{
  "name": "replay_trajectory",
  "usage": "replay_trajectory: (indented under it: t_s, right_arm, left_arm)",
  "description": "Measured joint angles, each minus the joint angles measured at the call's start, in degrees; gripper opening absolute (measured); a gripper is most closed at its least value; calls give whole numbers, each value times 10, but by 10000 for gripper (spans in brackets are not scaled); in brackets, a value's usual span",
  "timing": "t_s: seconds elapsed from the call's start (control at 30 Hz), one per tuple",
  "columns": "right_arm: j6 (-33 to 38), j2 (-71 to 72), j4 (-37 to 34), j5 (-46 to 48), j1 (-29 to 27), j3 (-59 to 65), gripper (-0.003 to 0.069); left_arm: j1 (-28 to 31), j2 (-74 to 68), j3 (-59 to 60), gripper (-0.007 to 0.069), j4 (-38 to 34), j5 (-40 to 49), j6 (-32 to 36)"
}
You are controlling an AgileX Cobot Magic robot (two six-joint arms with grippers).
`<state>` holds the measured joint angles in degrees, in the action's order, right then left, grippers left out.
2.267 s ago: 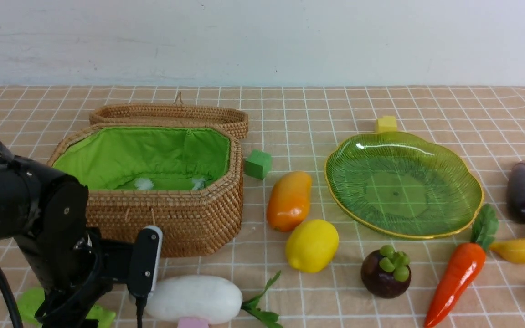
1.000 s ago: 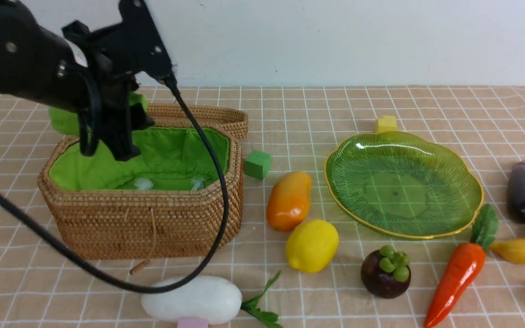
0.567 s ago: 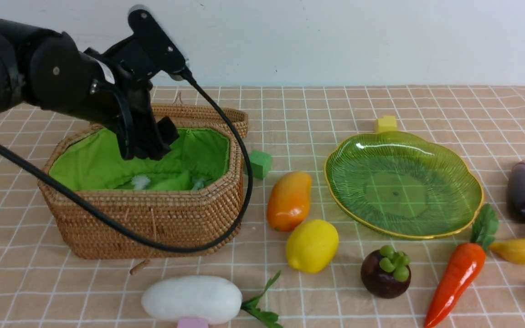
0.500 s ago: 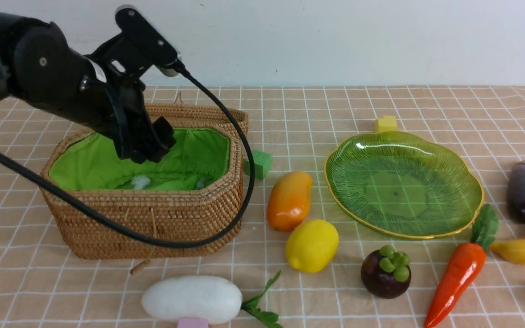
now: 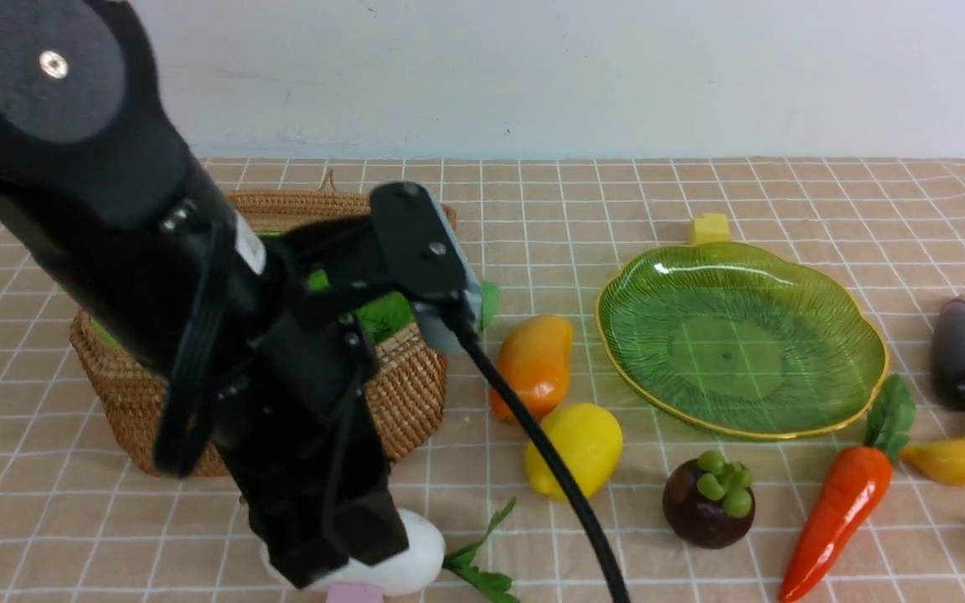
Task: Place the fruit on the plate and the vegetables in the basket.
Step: Take a daikon with your left arm and place it on the basket on the left.
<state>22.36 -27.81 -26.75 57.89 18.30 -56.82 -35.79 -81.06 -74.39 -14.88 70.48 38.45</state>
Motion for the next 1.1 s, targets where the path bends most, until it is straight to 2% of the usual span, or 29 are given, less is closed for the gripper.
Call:
replay_trajectory:
  t_s: [0.13,0.23,0.33,0.57,0.7,0.83,0.9,0.97,1.07,1.1]
  right_arm:
    - [0,0,0,2,0,0,180]
    - [0,0,0,4,0,0,182]
    - [0,0,0,4,0,0,182]
    - [0,0,0,4,0,0,185]
    - [0,0,0,14,0,0,188]
    - [0,0,0,15,0,0,190]
    - [0,0,0,15,0,0,191]
    - [0,0,0,15,0,0,193]
    - [0,0,0,15,0,0,192]
    - [0,0,0,15,0,0,192]
  left_arm:
    - [-50,-23,0,357,33,1,-92]
    - [-59,-39,0,357,34,1,-157]
    - [-60,-49,0,355,51,1,-191]
    - [-61,-49,34,291,144,-4,-199]
    - [-61,-55,98,258,159,-65,-138]
    - [-61,-76,105,309,163,-130,-104]
    - [-61,-96,105,400,181,-192,-100]
    - [-61,-109,105,463,194,-211,-100]
    - [-61,-137,105,542,224,-232,-99]
    - [-61,-139,105,542,224,-233,-99]
